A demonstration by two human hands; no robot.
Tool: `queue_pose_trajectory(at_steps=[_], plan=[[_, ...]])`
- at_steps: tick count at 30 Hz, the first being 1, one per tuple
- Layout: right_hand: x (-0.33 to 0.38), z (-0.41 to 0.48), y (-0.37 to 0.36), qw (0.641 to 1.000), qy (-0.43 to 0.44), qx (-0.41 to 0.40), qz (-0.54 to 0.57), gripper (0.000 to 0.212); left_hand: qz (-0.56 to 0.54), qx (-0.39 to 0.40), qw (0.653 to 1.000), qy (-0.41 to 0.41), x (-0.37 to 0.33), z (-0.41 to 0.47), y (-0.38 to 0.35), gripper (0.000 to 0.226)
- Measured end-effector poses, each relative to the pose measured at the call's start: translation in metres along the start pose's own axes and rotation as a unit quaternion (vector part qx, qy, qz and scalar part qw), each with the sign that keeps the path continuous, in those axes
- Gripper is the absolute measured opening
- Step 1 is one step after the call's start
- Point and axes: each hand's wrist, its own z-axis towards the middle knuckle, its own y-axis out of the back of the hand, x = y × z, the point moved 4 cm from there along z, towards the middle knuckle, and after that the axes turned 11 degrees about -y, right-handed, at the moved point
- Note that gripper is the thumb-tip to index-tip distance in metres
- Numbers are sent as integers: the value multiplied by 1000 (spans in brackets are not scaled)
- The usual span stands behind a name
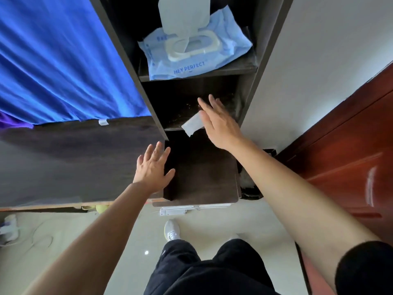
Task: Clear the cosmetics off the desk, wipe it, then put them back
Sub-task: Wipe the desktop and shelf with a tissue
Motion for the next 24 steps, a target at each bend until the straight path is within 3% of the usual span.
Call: queue_pose_trajectory(at_steps=[4, 8, 12, 18, 22, 24], plan=[[12, 42, -4, 994, -64, -83, 8, 55, -30, 14, 999, -15, 19, 7, -15, 74], [-9, 44, -49, 984, -162, 15, -73, 66, -32, 58, 997, -34, 39, 11, -34, 74], [-6, 30, -80, 981, -107, 90, -134, 65, -34, 82, 995, -47, 55, 16, -44, 75], [11, 63, -75, 977, -103, -8, -185, 53, -38, 120, 992, -22, 70, 22, -57, 77], [17, 69, -110, 972, -73, 74, -210, 56, -5, 133, 991, -16, 62, 25, -67, 82], [14, 56, -119, 972, -64, 71, -213, 61, 0, 133, 991, -5, 57, 27, -70, 85]])
